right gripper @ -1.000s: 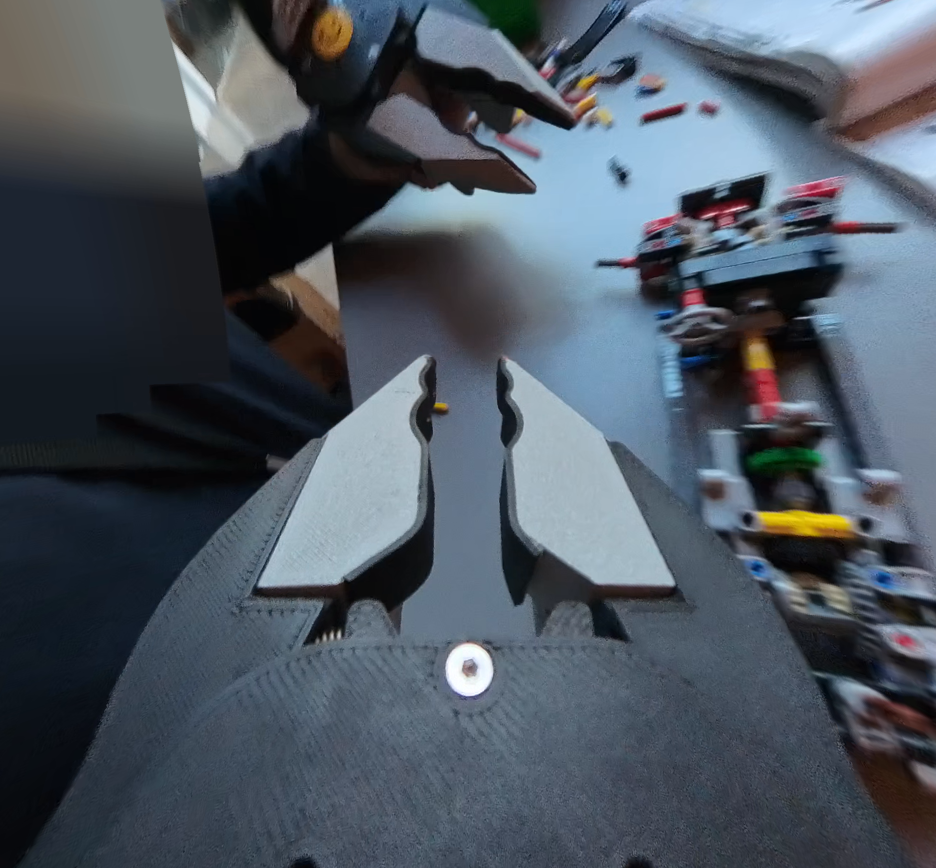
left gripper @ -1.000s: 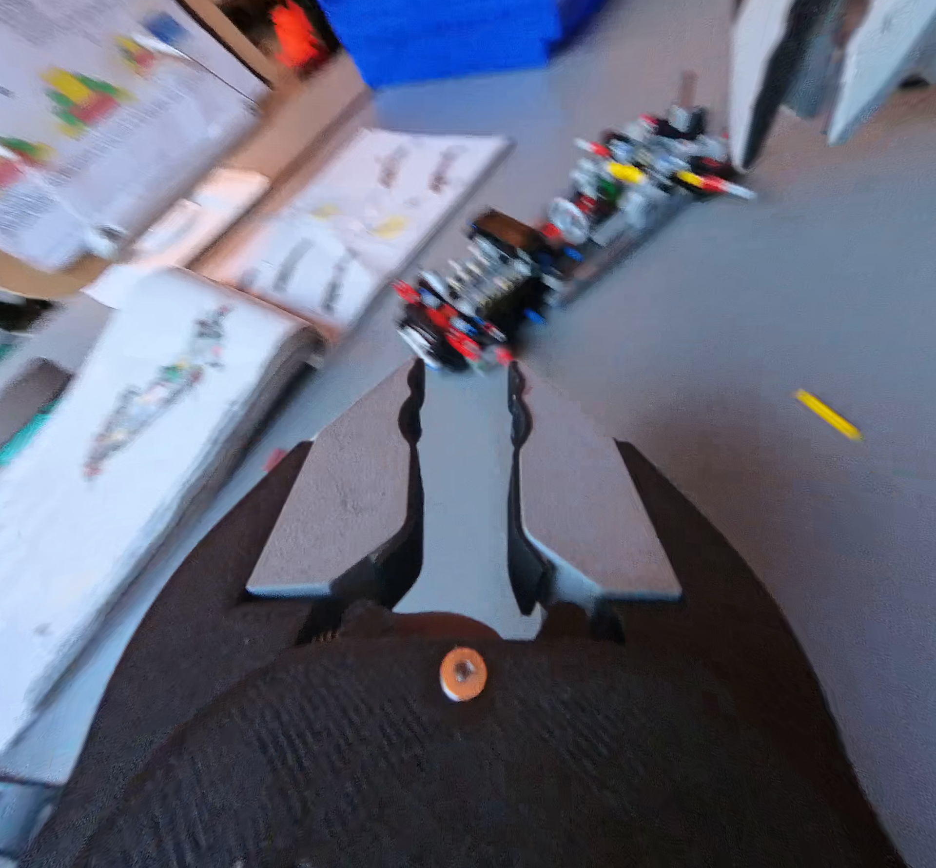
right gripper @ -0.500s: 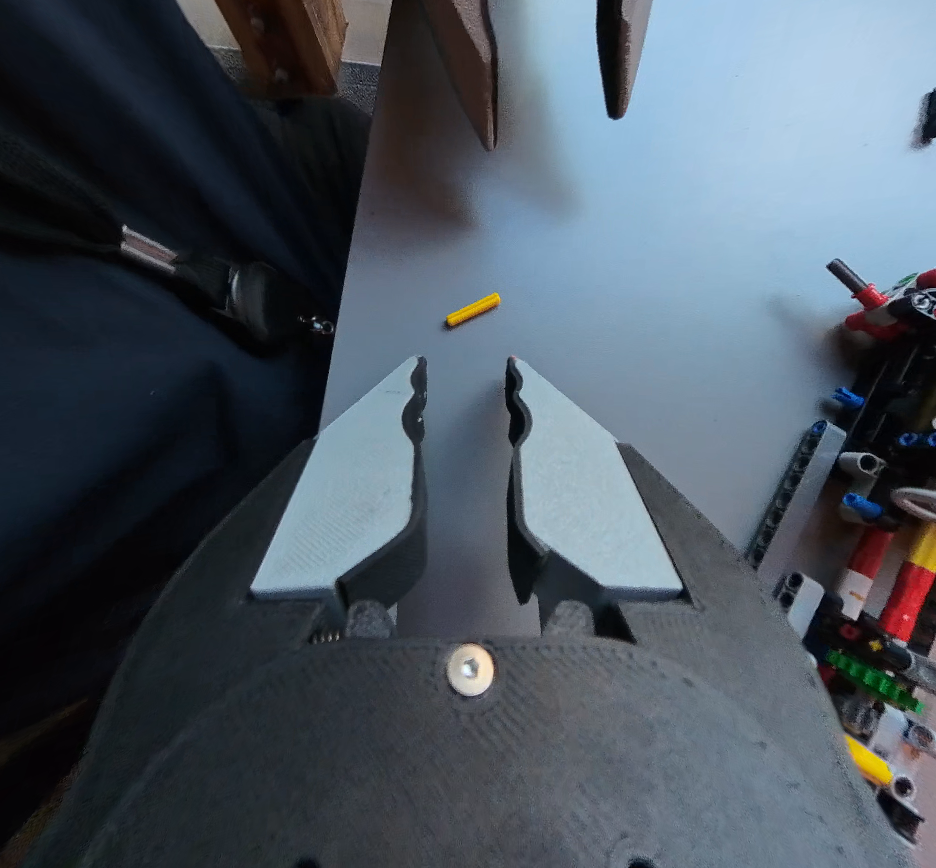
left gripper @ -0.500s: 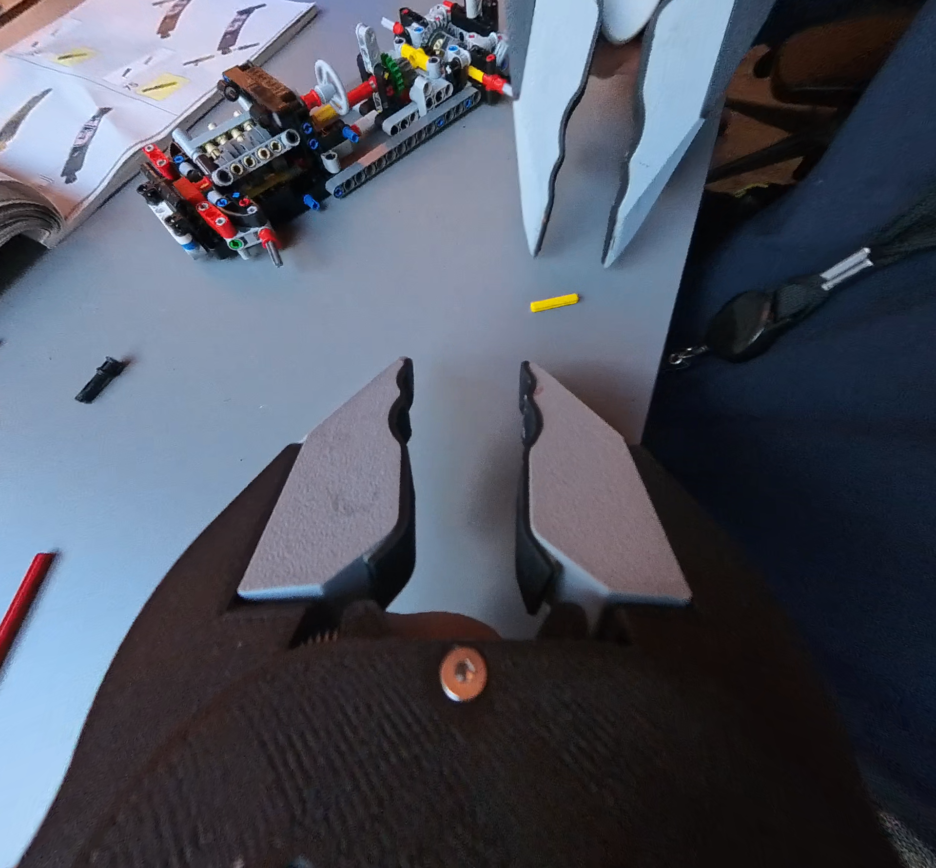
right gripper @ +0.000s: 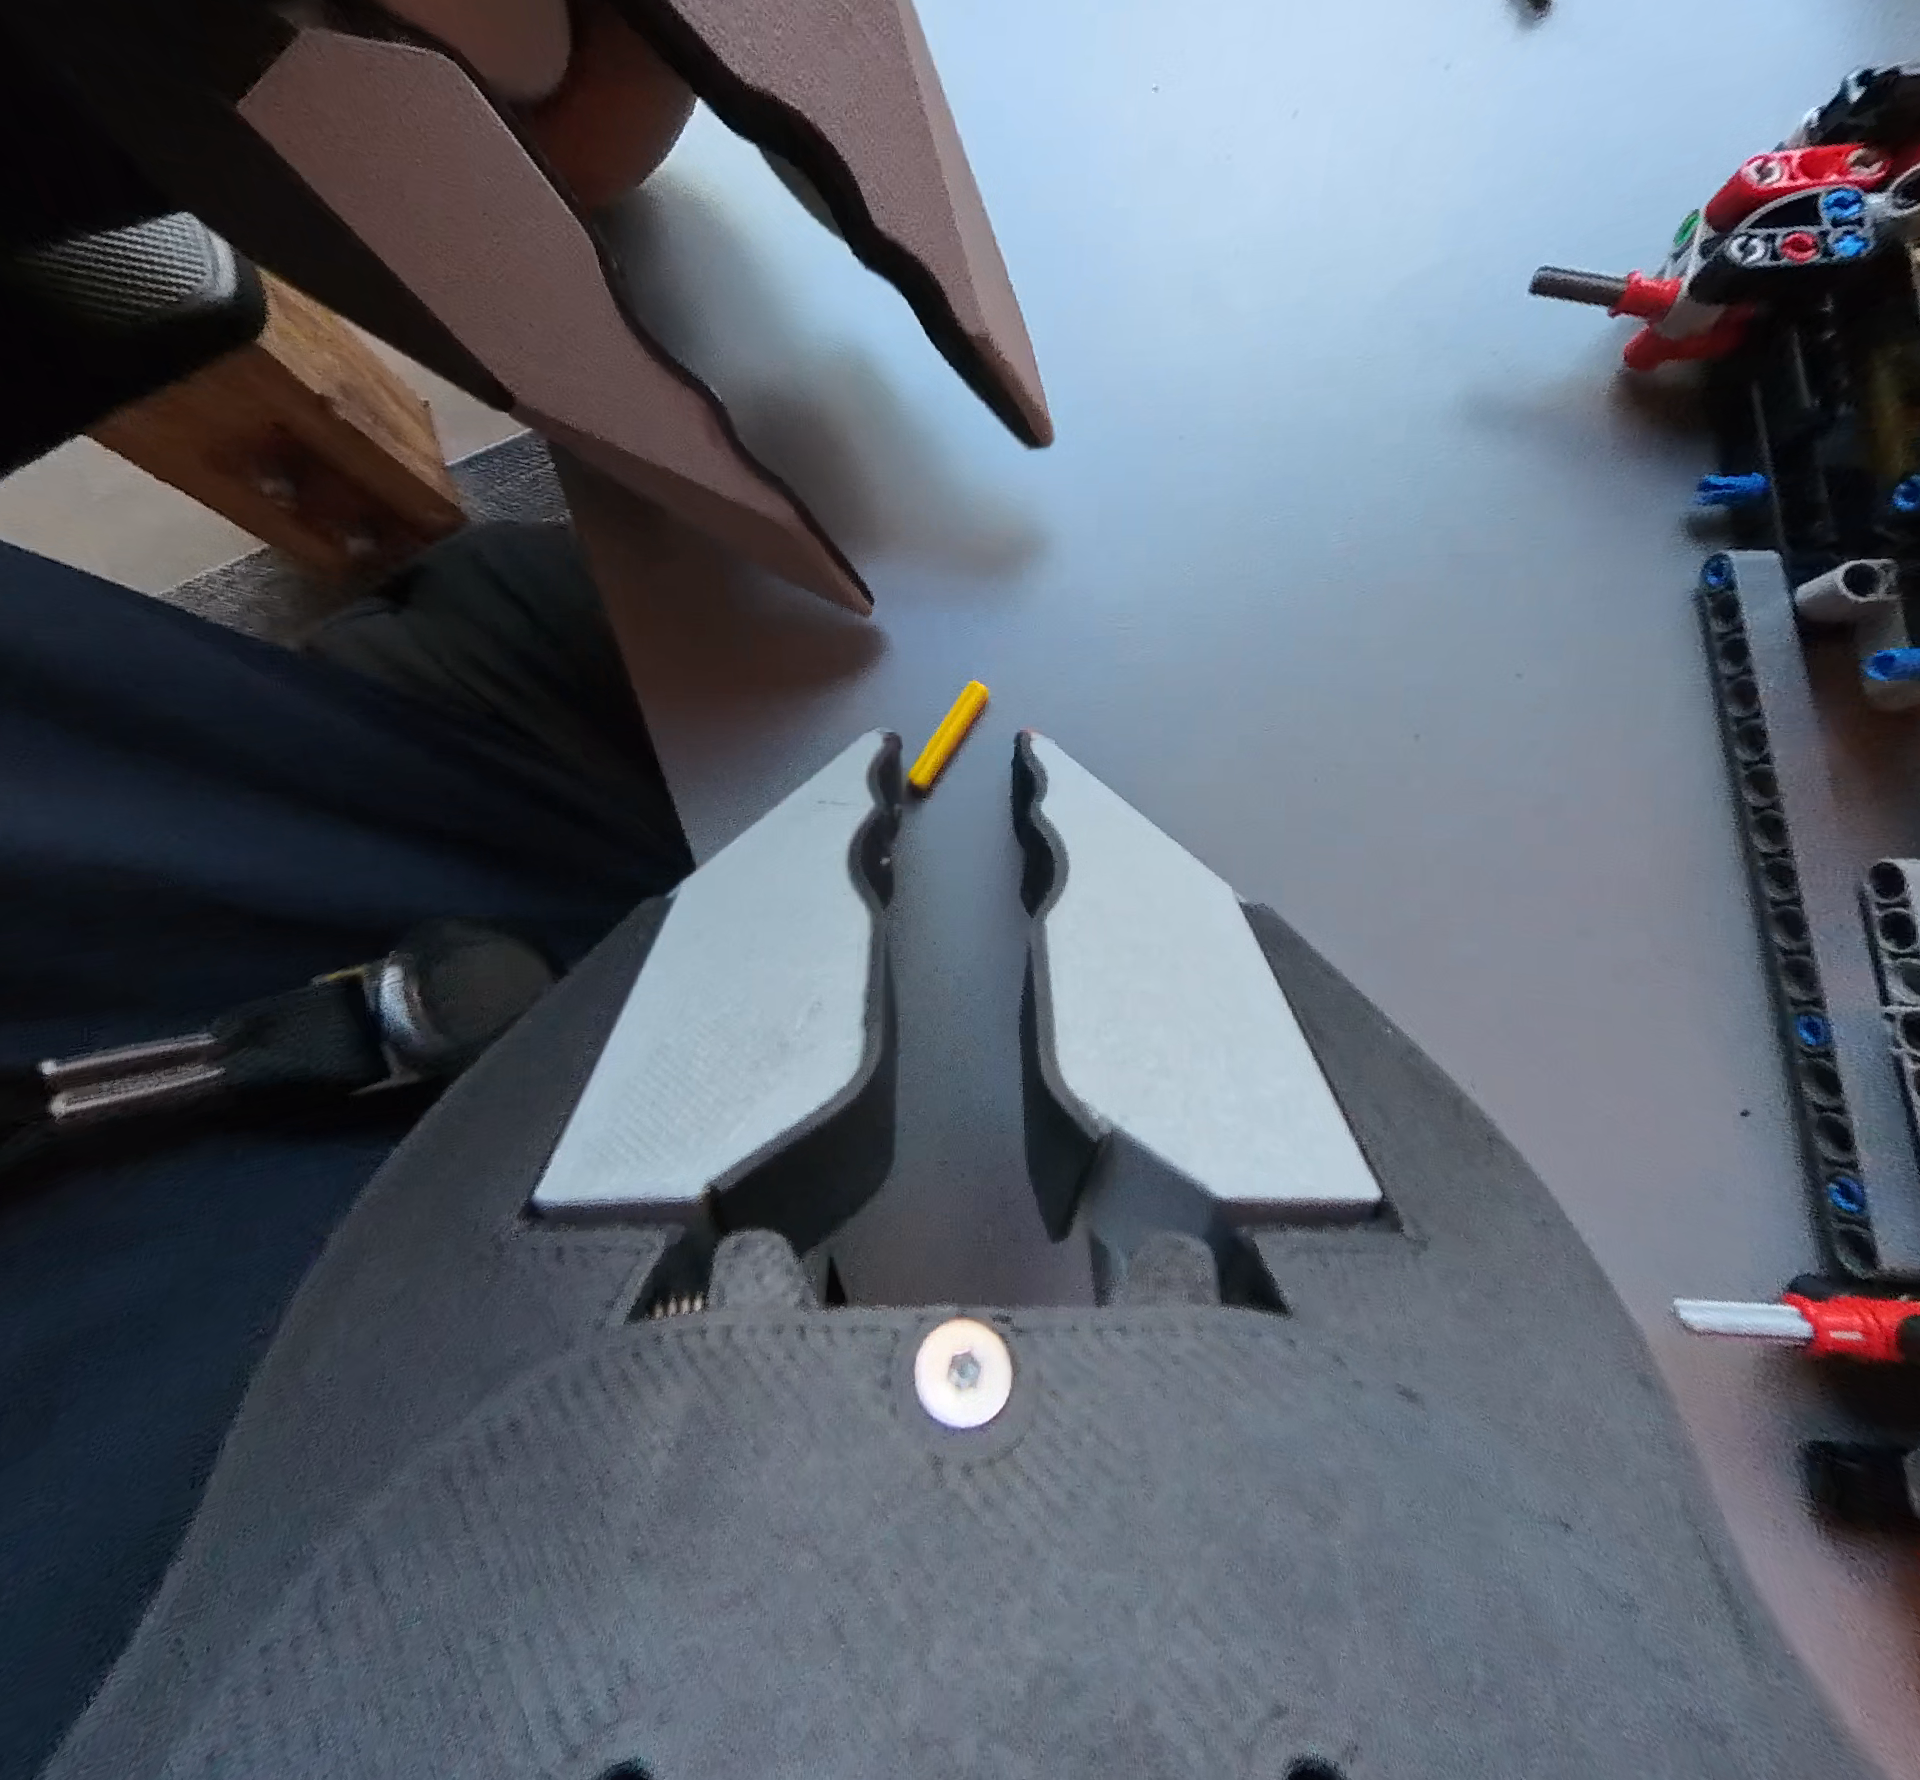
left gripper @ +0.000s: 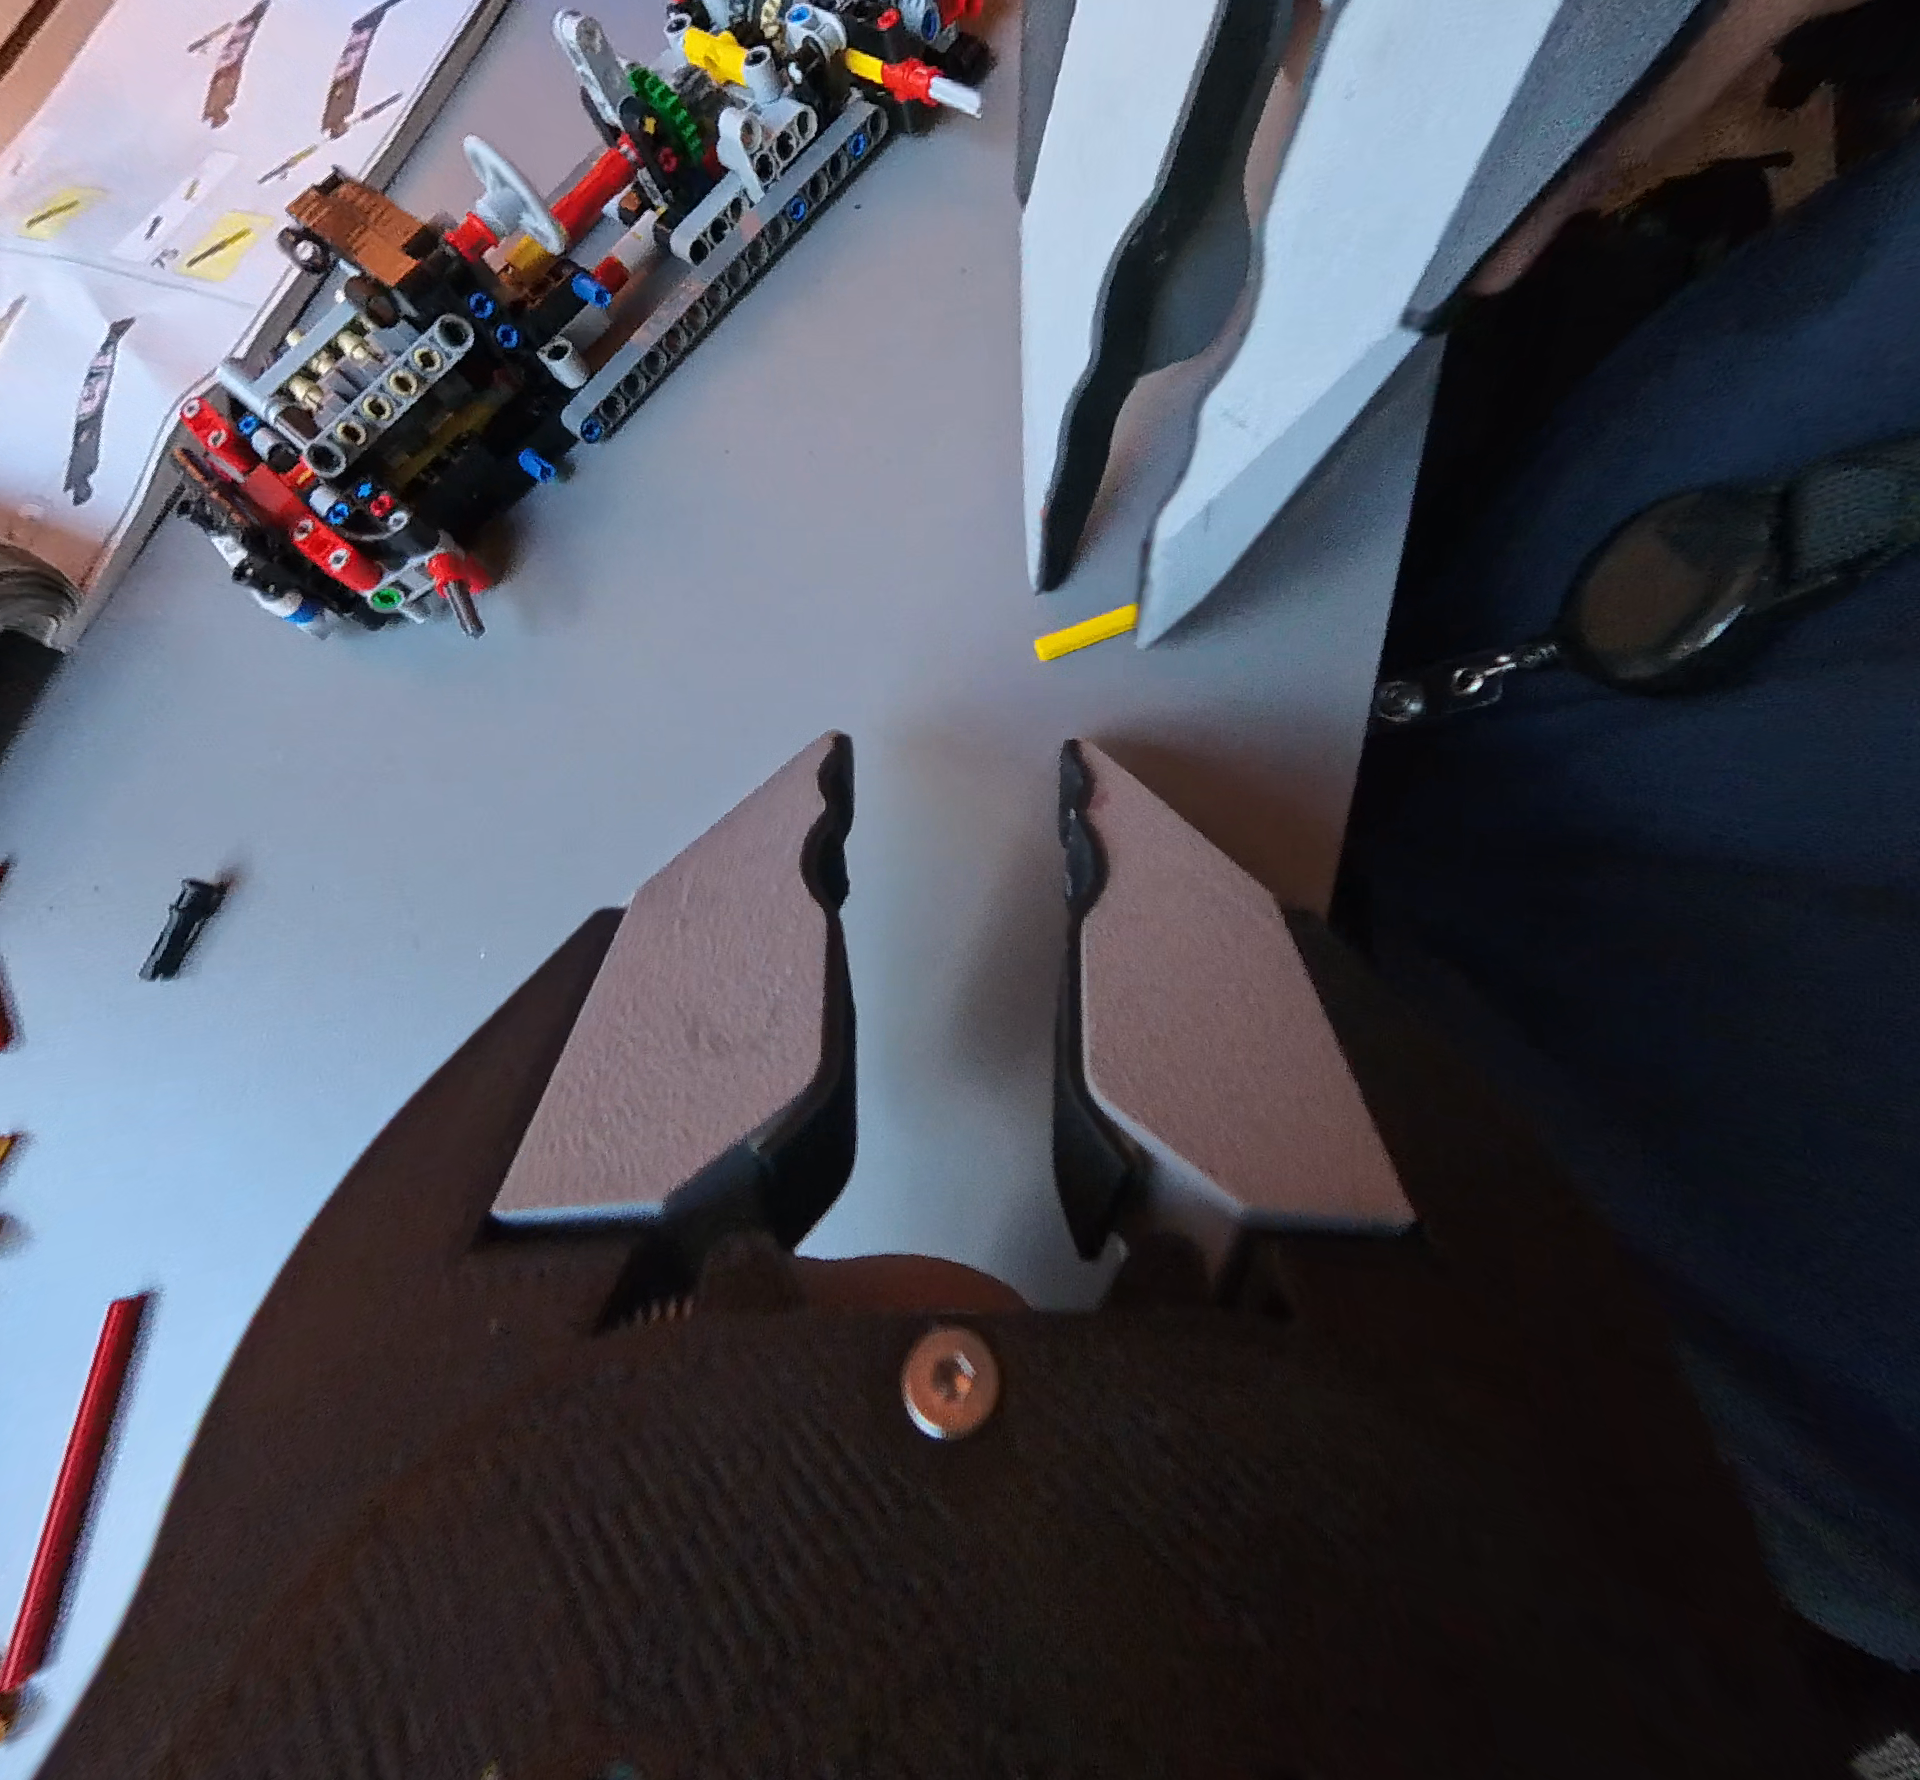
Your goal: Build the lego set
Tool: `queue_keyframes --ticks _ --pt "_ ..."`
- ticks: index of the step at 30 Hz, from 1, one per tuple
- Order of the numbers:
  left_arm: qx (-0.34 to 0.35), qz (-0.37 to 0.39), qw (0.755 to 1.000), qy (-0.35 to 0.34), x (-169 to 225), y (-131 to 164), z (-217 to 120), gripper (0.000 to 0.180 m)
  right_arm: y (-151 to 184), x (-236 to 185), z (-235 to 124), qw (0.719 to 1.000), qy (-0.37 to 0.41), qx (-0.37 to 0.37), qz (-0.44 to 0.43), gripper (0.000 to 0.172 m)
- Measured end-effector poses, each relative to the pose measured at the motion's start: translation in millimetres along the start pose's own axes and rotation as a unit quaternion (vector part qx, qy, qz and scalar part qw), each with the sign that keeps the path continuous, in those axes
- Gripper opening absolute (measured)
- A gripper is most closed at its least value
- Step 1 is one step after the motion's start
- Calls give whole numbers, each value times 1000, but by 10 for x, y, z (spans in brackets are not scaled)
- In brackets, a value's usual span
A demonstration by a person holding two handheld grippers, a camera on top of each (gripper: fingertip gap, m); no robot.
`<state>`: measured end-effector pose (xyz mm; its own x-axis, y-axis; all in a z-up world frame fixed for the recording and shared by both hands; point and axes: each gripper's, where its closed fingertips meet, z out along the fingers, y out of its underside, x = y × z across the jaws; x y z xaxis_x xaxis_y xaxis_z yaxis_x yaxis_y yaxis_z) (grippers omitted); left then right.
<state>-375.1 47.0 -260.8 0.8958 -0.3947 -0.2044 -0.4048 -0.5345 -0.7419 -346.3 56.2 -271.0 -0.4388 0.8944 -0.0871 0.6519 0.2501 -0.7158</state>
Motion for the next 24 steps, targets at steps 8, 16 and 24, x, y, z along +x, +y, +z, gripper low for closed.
queue_keyframes --ticks 8,16,24 --pt "-2 80 997 20 107 -80 127 35 29 -9 -29 998 -55 10 37 1" --pt "25 181 983 18 184 -340 275 15 -40 55 -263 977 -157 53 136 0" --pt "42 172 984 8 137 -492 372 2 -82 208 -418 965 -172 97 175 0"
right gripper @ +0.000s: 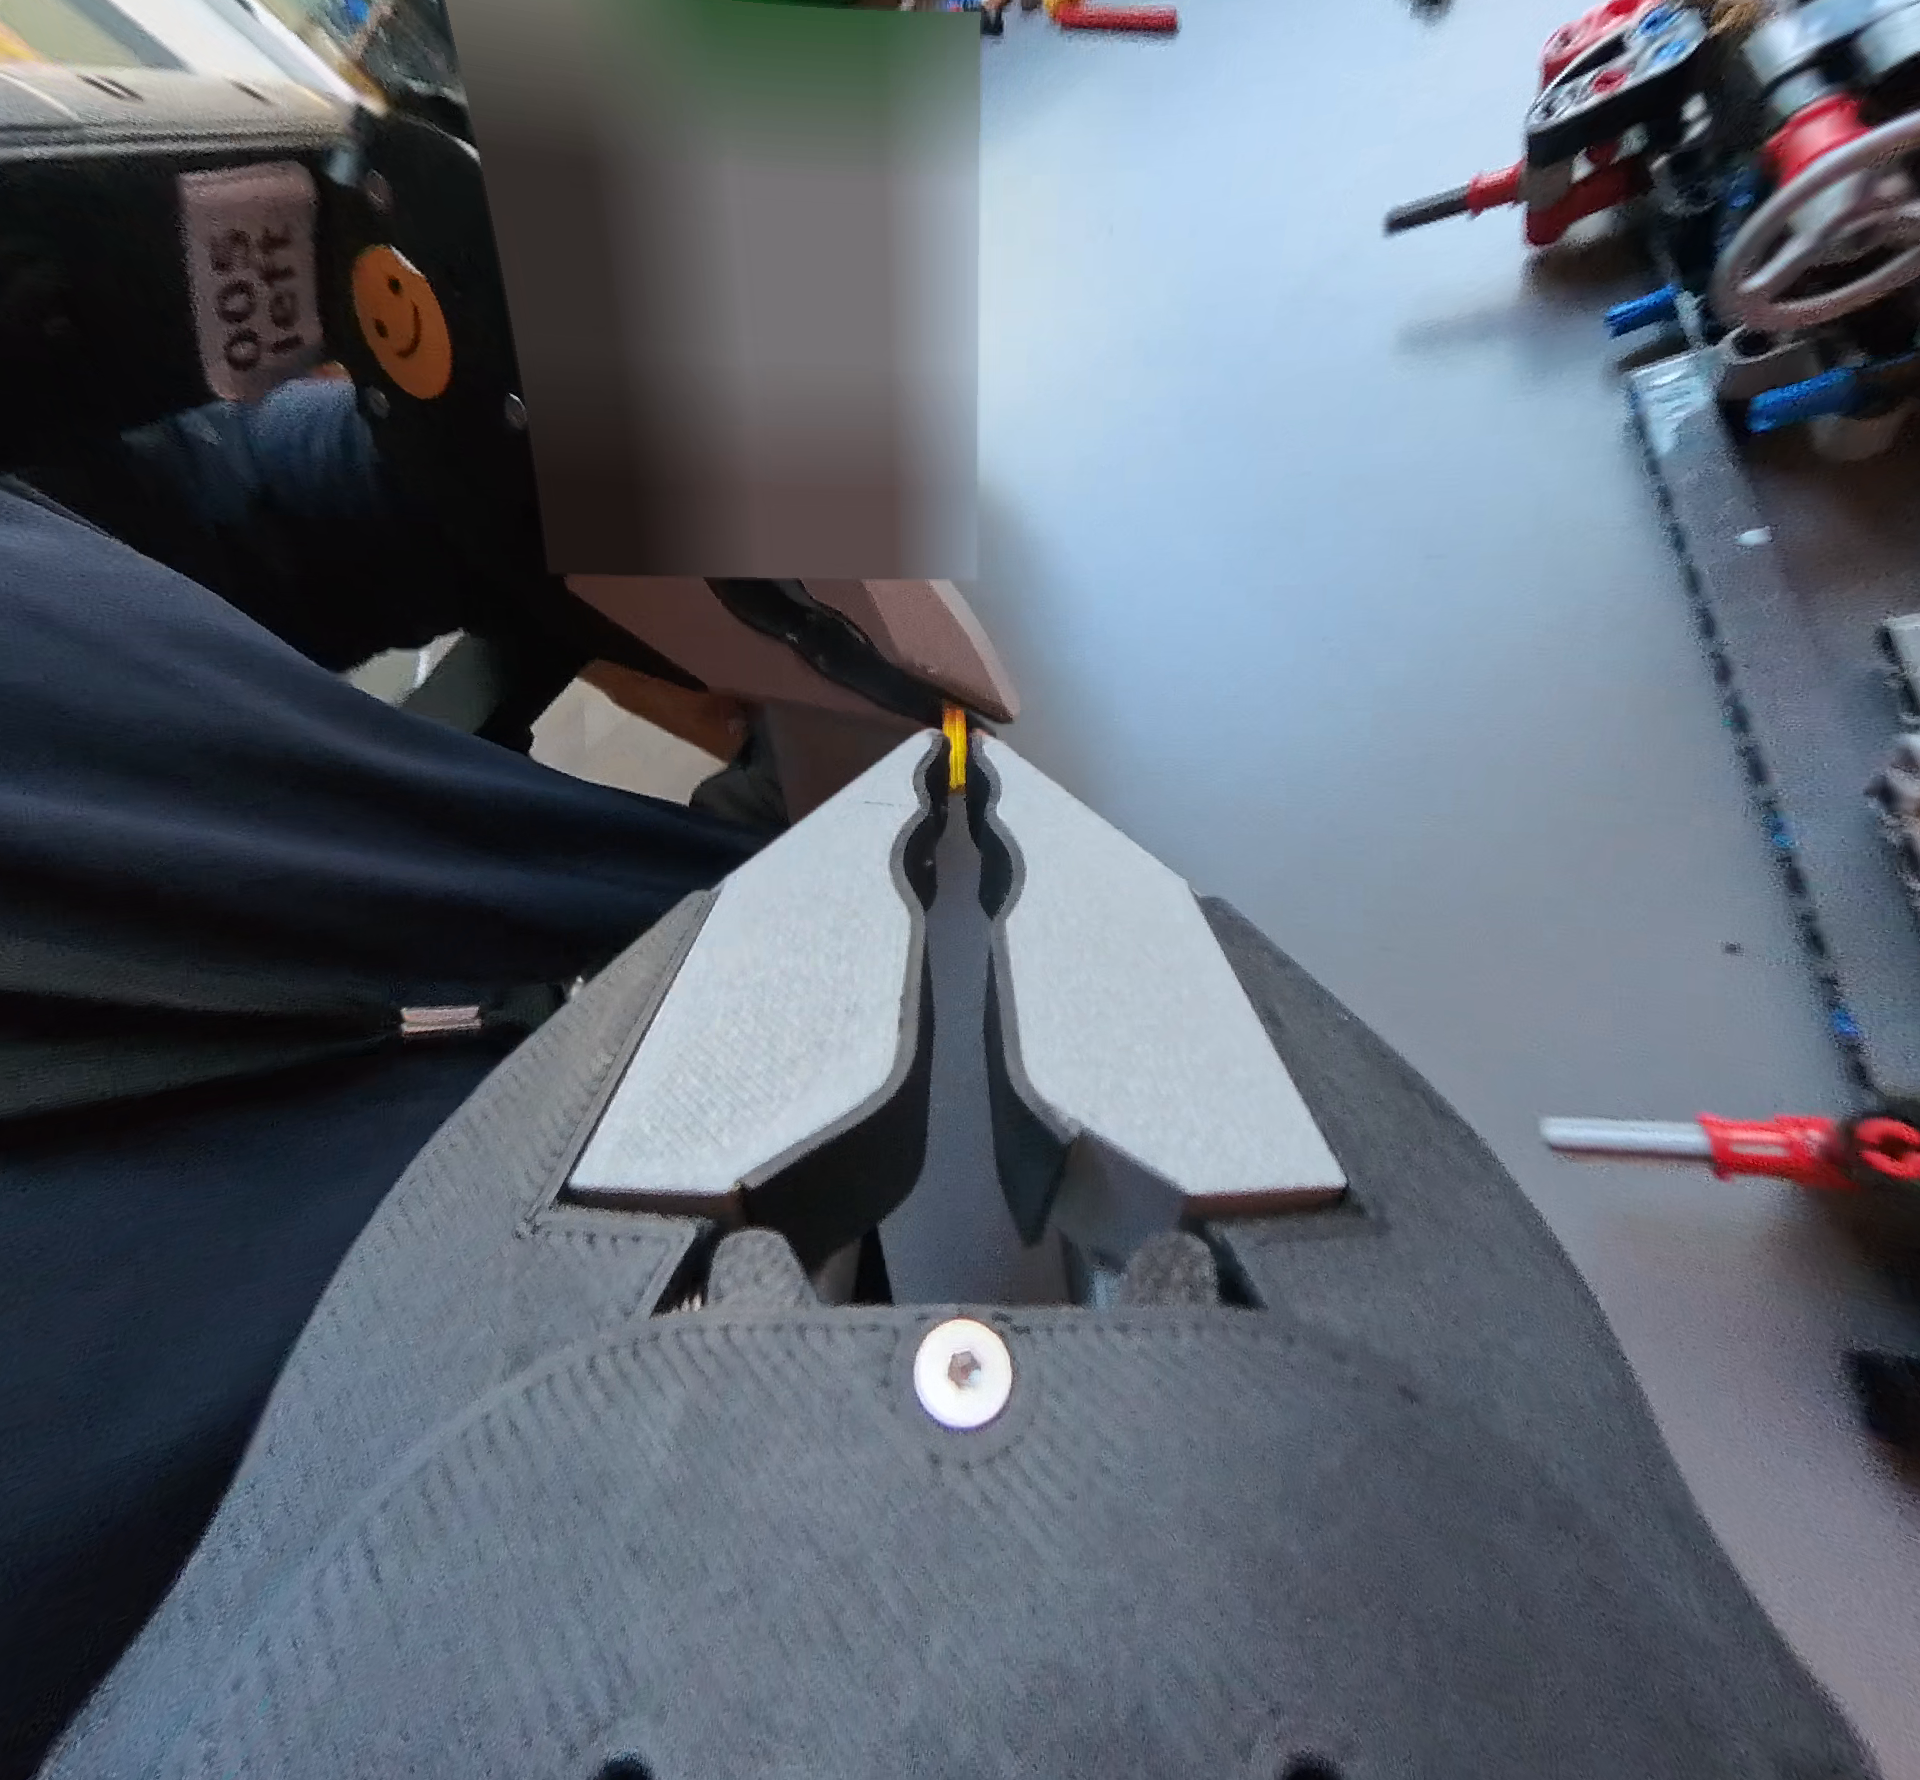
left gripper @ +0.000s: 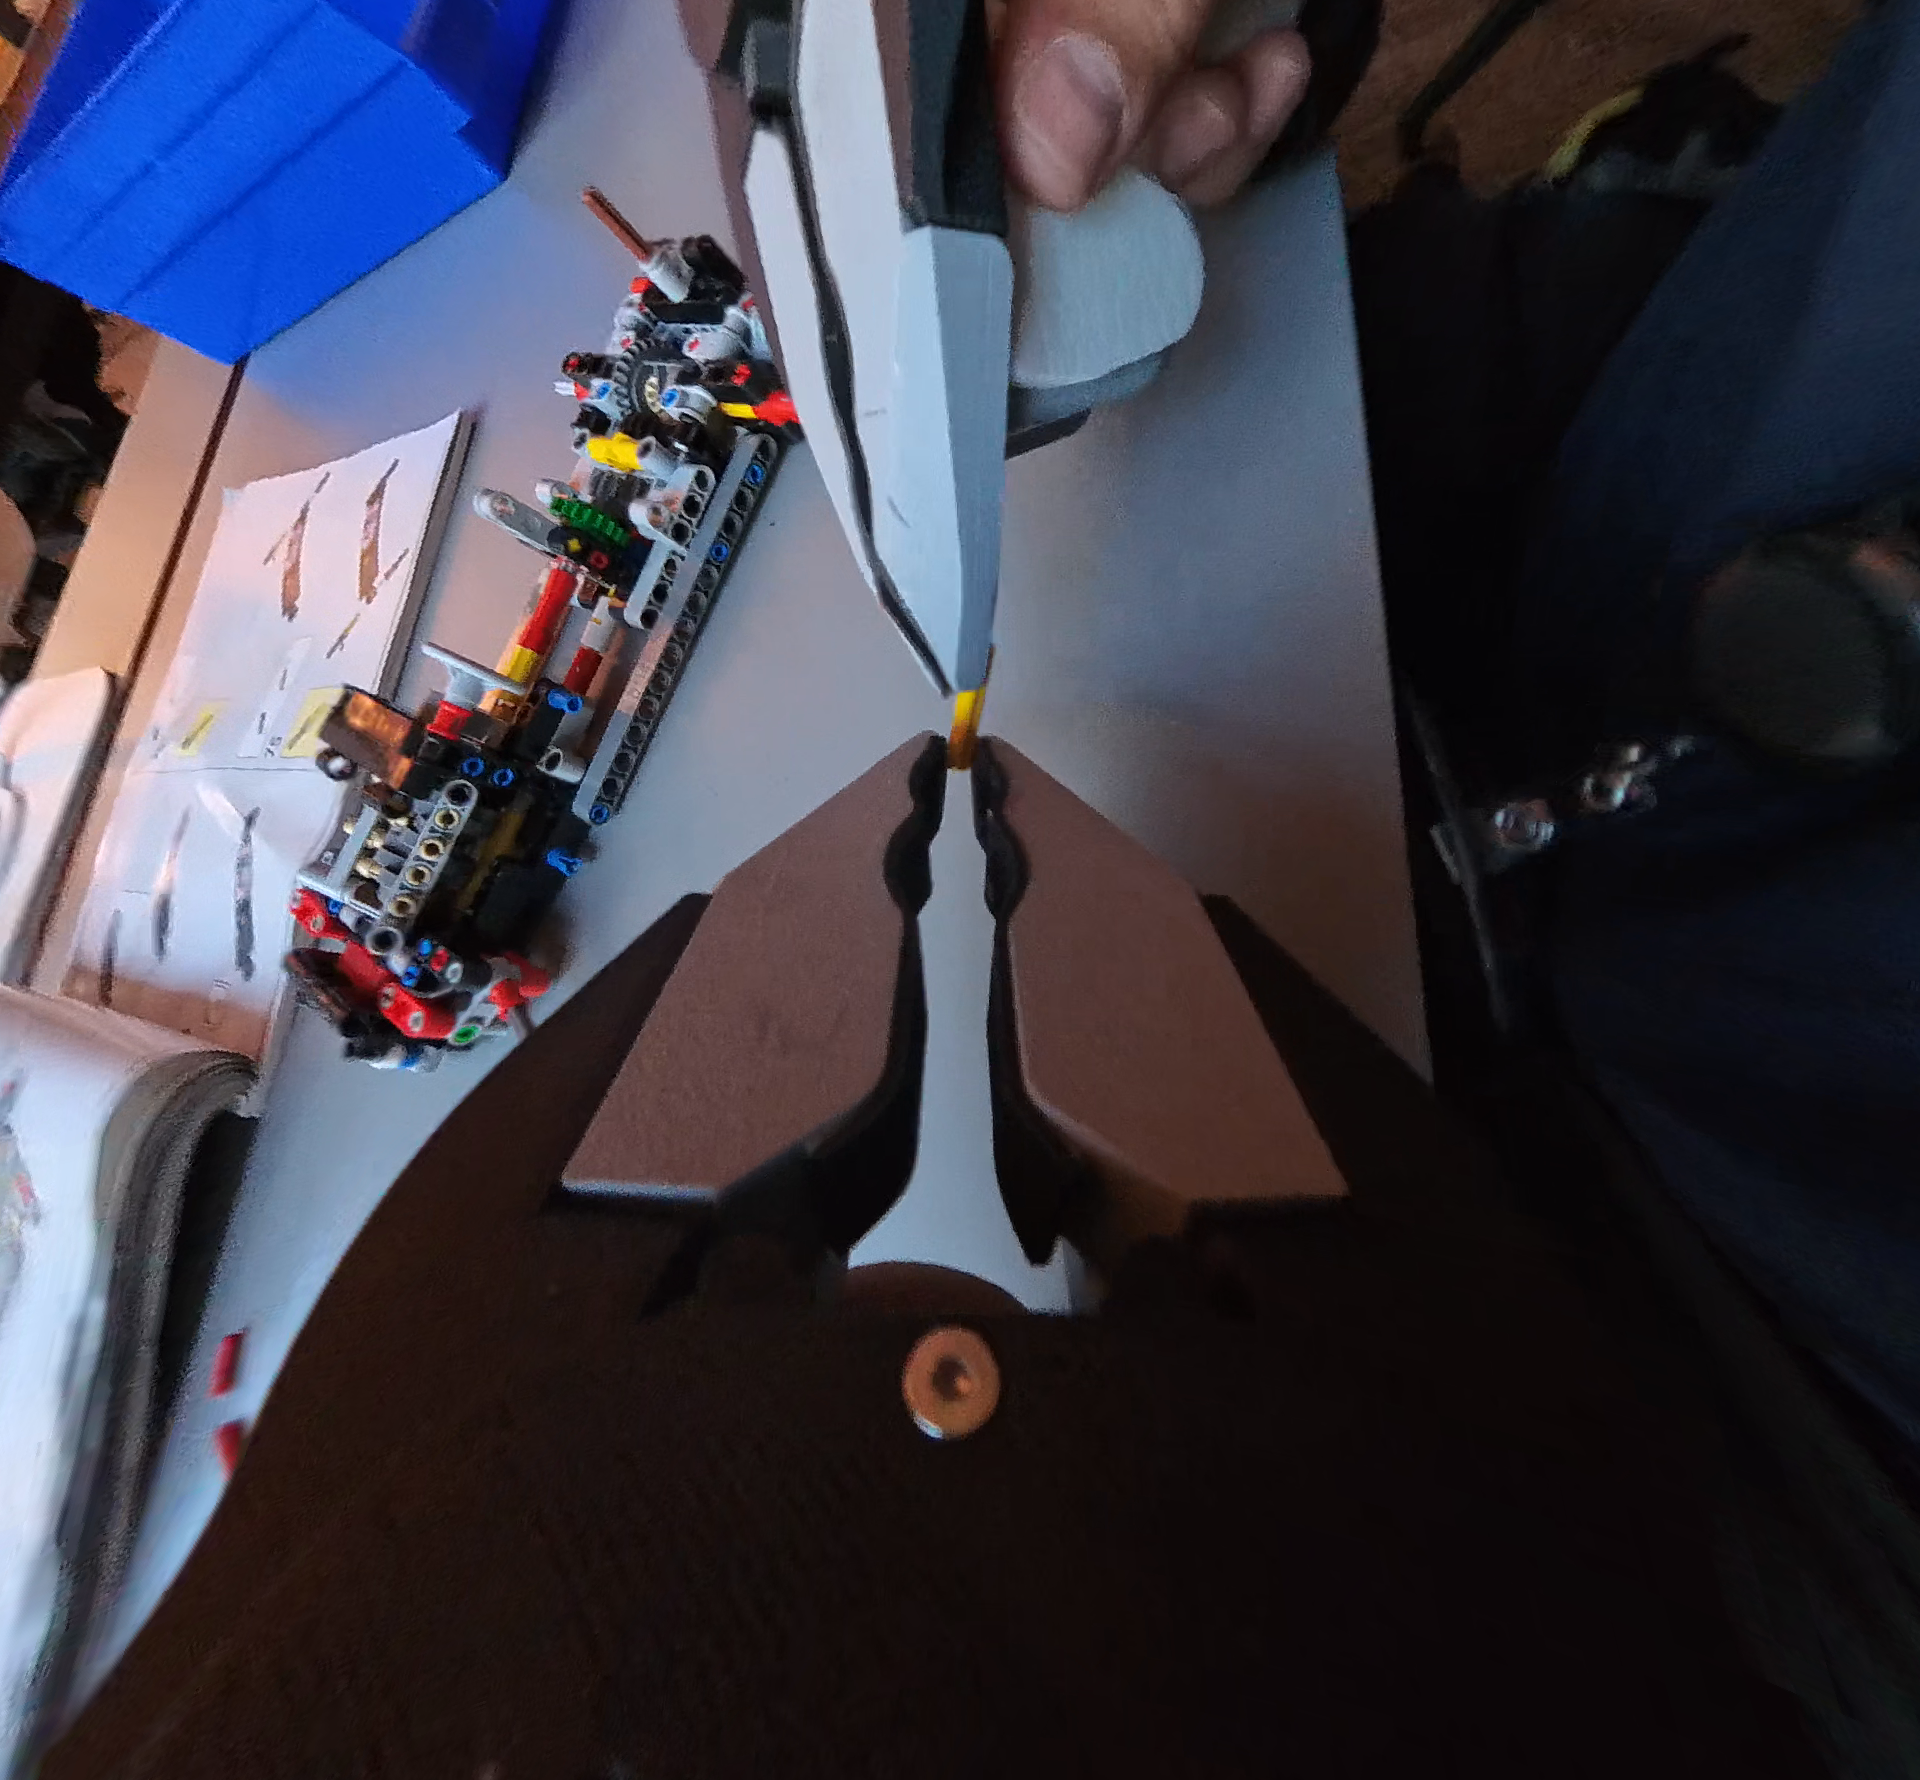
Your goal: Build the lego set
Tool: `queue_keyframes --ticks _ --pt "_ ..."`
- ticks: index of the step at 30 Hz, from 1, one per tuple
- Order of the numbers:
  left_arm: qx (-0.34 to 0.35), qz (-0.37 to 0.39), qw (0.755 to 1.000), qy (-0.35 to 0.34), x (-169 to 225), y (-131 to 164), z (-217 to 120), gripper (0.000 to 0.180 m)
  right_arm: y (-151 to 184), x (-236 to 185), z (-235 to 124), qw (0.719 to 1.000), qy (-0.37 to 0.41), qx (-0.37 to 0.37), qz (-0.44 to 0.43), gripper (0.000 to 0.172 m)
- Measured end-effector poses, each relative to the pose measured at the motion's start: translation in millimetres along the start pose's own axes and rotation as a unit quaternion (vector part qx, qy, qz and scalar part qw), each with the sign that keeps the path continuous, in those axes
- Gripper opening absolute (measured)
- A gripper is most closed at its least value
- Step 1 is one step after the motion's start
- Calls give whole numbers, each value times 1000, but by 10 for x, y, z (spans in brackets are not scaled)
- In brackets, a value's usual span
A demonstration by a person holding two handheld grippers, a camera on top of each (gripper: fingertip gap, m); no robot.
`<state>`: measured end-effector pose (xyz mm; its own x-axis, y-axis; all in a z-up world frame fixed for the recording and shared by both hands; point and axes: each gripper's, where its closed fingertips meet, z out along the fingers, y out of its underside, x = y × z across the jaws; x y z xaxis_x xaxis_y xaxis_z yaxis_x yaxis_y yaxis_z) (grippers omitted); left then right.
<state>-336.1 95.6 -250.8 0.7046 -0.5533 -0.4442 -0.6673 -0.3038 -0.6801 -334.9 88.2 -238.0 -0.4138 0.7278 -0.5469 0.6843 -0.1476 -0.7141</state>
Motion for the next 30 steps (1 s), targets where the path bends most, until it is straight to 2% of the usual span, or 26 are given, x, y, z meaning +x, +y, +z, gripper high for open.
queue_keyframes --ticks 3,5,9,15,17,30 --pt "14 -105 994 -12 -108 -72 65 2 -111 51 -156 999 -1 48 2 10" --pt "20 -186 982 -19 -181 -95 113 2 -136 86 -253 998 -2 69 1 12" --pt "38 -264 964 -16 -252 -210 158 1 -167 132 -362 996 10 93 -16 12" --pt "24 -248 968 -39 -277 -280 226 1 -215 187 -403 995 20 101 -2 8" --pt "23 -241 969 -47 -276 -301 233 1 -209 206 -413 995 23 101 0 1" --pt "-36 -147 978 -145 -336 -324 270 1 -224 217 -473 992 20 124 26 1"
